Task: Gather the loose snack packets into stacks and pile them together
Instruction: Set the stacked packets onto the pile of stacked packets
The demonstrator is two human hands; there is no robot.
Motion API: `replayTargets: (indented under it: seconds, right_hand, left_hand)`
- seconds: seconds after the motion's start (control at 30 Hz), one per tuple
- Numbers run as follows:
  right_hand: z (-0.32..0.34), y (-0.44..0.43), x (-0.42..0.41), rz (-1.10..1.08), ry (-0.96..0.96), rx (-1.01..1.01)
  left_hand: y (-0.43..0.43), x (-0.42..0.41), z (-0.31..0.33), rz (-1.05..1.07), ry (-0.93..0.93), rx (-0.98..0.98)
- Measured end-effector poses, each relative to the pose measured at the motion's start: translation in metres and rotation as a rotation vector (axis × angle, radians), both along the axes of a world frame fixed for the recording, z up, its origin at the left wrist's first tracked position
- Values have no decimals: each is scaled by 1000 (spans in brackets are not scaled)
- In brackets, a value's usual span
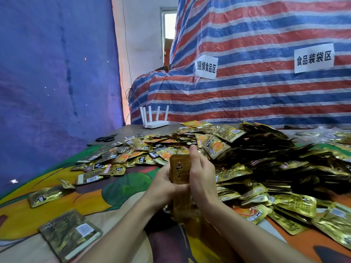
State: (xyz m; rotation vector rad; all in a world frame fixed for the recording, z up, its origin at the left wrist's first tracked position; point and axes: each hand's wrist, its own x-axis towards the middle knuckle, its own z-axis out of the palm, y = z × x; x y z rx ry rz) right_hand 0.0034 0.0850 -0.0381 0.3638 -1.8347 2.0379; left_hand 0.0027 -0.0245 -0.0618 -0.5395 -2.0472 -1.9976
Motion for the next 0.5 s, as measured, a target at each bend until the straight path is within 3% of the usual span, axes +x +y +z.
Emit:
replayTargets:
  seconds: [0.27,0.5]
  right_hand:
    - [8,4,2,139,4,-69]
    - [11,7,3,103,34,85]
  left_hand:
    - [2,8,4,22,136,-237]
    - [9,3,-1,183,254,-119]
